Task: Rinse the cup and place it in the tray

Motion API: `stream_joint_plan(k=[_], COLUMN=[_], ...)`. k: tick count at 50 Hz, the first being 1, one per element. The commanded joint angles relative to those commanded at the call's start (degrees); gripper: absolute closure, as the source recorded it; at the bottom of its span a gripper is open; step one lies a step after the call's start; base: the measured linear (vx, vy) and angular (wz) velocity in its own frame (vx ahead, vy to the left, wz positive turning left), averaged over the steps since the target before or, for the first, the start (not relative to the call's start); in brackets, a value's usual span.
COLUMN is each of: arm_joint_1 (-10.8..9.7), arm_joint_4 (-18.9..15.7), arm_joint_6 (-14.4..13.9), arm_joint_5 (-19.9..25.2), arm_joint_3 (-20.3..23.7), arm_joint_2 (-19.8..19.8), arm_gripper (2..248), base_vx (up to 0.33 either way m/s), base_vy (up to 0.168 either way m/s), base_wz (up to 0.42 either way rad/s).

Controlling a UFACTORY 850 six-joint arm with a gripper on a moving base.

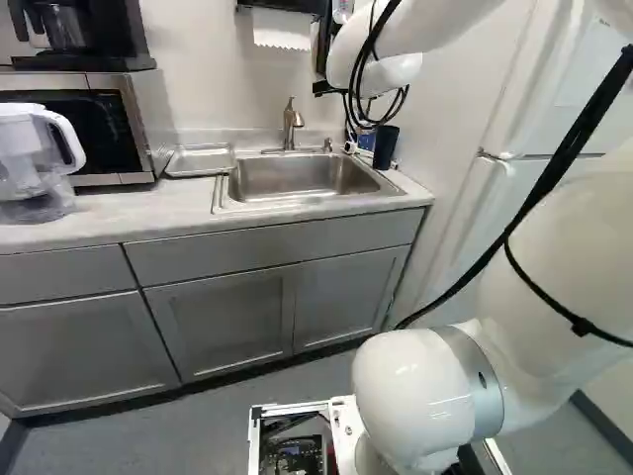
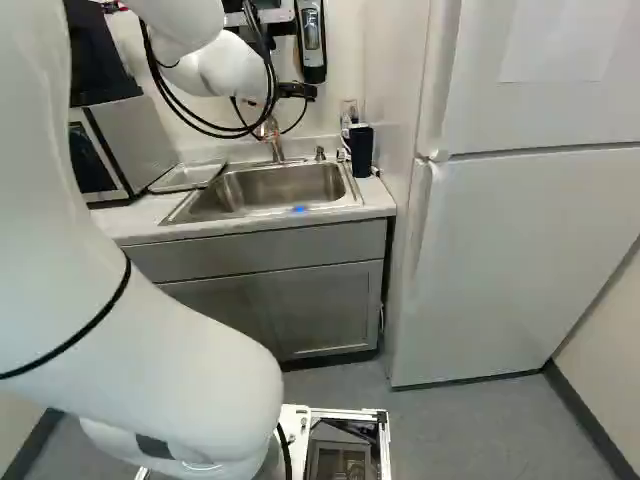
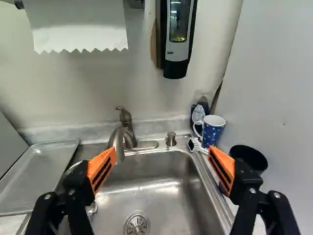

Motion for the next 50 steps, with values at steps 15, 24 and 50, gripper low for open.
stream_joint_plan(k=[15,24,50], arm_joint_1=[0.0,0.0,0.0], arm_joint_4=[0.0,0.0,0.0], arm_joint_6=[0.0,0.0,0.0], arm_joint_5=[0.0,0.0,0.0], arm_joint_3=[0.0,0.0,0.0], arm_joint_2=[0.0,0.0,0.0], arm_gripper=[3,3,3], base_vx=[0.103,0.092,0.013], base_vy=[0.033,0.031,0.006], base_wz=[-0.014,-0.015,-0.003])
